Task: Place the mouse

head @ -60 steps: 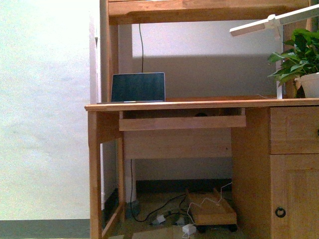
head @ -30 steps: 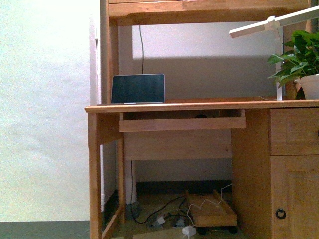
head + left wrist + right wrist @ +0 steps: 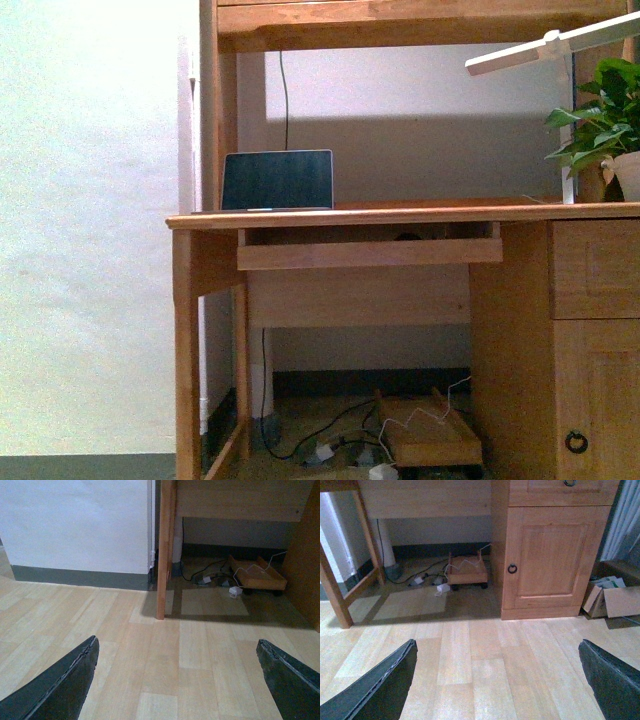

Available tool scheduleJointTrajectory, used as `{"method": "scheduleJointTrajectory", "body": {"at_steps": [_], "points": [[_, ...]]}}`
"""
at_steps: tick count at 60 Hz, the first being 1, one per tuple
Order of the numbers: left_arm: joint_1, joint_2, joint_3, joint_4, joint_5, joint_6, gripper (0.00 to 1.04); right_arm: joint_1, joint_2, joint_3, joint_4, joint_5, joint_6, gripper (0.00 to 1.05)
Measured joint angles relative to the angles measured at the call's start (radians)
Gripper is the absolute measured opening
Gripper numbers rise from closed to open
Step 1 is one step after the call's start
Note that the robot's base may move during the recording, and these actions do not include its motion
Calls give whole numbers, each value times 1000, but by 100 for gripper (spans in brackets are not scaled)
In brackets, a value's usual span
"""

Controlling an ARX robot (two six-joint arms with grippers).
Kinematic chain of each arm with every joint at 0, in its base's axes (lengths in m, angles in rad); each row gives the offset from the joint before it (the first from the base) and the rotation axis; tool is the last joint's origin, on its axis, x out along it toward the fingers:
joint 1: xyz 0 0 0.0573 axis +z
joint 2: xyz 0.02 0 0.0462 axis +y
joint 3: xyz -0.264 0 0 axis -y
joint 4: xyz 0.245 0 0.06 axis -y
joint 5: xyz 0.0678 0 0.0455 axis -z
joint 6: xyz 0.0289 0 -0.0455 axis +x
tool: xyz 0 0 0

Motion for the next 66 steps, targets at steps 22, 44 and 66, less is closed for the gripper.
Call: {"method": "scheduleJointTrajectory", "body": {"at_steps": [22,44,66], "points": [[0,0,0,0,0,0,97,0,0,0,0,0,0,97],[0,0,0,0,0,0,97,0,0,0,0,0,0,97],[0,0,0,0,0,0,97,1,0,0,0,0,0,97]]}}
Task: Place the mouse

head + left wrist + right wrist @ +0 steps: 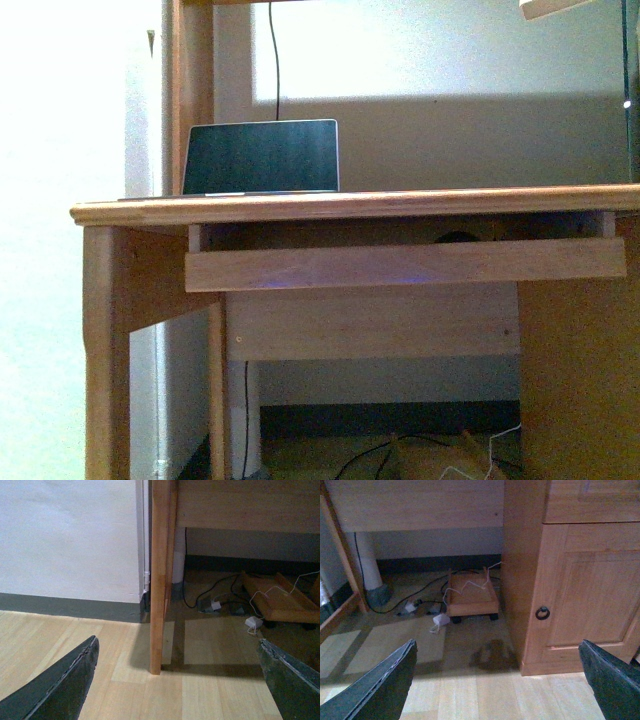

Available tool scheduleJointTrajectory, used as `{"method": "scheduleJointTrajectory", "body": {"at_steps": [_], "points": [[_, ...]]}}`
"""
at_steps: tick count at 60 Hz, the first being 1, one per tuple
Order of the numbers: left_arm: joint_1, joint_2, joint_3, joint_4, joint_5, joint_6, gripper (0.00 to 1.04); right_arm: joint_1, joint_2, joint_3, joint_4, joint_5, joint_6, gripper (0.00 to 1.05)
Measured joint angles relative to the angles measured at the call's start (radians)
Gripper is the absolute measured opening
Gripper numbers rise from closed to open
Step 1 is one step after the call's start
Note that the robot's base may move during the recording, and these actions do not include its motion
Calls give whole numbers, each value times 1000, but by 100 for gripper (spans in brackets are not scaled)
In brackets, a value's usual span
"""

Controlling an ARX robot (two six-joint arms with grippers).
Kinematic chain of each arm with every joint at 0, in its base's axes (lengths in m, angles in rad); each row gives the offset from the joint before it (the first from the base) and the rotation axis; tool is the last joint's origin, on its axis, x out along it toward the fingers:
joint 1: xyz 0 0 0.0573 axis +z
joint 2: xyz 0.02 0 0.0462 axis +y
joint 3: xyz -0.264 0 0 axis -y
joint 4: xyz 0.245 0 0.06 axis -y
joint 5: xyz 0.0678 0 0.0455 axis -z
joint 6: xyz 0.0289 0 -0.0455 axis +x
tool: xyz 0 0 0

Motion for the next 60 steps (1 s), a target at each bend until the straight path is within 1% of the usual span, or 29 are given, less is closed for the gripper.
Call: {"method": "scheduleJointTrajectory", "body": {"at_steps": [60], "points": [[0,0,0,0,0,0,97,1,0,0,0,3,-1,97]]}}
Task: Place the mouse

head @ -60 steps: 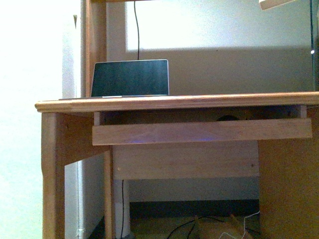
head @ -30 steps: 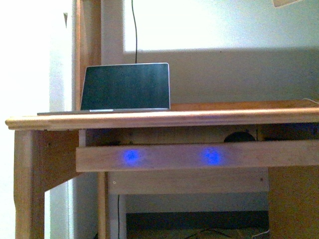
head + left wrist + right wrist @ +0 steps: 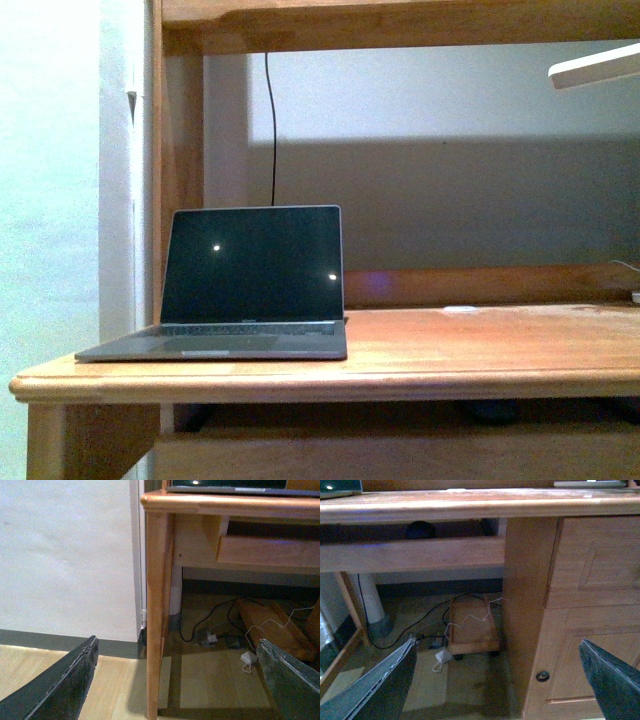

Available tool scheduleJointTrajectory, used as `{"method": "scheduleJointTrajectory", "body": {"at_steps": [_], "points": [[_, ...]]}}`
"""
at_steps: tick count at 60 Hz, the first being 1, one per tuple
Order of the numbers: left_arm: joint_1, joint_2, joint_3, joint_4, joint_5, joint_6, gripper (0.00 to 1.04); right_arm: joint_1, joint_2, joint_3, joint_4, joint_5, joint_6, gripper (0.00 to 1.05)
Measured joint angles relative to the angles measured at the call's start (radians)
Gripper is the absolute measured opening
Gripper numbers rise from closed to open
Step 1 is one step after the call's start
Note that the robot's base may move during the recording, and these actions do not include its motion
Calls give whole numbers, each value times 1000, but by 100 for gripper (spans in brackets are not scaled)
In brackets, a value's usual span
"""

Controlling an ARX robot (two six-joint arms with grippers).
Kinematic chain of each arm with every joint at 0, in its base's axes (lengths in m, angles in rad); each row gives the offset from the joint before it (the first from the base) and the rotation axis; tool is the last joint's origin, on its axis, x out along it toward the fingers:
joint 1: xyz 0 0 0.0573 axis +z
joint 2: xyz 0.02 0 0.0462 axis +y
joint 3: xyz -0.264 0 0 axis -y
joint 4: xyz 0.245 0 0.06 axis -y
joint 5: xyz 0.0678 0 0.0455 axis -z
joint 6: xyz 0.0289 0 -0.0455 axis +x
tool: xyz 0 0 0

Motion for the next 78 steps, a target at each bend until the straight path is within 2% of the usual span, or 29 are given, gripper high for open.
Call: {"method": "scheduleJointTrajectory", "body": {"at_steps": [9,12,15,18,24,31,36,40,49,52,60,78], "points": [[0,0,0,0,0,0,97,0,0,0,0,0,0,97],[33,51,37,-91,108,-28,97,0,0,0,0,0,0,97],[70,137,56,-104,196,-22,97,0,0,0,0,0,0,97],[145,284,78,-28,309,-3,97,0,0,0,0,0,0,97],[214,529,147,139,415,75,97,0,0,0,0,0,0,97],[203,837,220,373,380,270,97,0,0,0,0,0,0,97],[172,1116,265,612,314,504,97,0,0,0,0,0,0,97],[145,1301,293,783,301,666,97,0,0,0,0,0,0,97],[41,1696,381,1158,388,1059,97,0,0,0,0,0,0,97],[6,1766,409,1207,416,1143,97,0,0,0,0,0,0,97],[-60,1888,504,1225,432,1321,97,0,0,0,0,0,0,97],[-66,2061,735,1210,462,1523,97,0,0,0,0,0,0,97]]}}
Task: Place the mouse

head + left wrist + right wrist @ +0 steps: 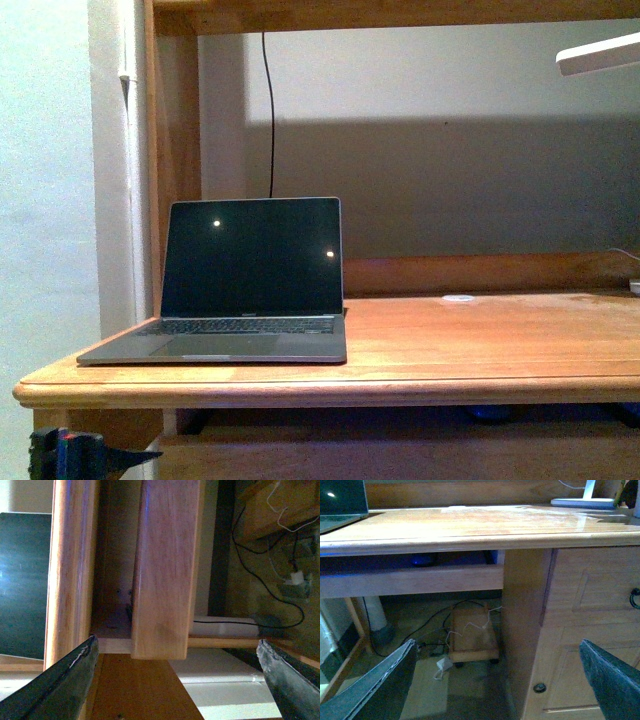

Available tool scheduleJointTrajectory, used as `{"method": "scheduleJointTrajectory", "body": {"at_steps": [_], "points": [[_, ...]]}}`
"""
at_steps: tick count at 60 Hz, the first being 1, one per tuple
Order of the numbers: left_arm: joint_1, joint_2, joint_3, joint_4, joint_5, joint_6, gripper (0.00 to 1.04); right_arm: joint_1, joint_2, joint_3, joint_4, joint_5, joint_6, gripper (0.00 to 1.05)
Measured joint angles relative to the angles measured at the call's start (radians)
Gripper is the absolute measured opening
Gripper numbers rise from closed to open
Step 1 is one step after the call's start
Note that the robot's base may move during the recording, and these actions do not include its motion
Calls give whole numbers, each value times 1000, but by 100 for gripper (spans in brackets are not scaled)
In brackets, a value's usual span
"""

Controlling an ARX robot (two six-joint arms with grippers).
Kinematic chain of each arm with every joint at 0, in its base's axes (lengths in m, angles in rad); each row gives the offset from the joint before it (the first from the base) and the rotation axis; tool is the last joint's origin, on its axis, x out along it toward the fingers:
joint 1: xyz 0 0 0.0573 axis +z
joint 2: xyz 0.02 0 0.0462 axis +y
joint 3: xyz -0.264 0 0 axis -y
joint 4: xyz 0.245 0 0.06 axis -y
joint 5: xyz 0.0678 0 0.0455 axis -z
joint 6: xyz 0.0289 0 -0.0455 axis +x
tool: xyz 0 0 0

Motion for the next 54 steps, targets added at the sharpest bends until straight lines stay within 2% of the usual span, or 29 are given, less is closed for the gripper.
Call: {"method": "scheduleJointTrajectory", "body": {"at_steps": [21,54], "points": [[29,133,210,-82,30,113,97,0,0,0,0,0,0,97],[10,295,453,-128,97,121,97,0,0,0,0,0,0,97]]}}
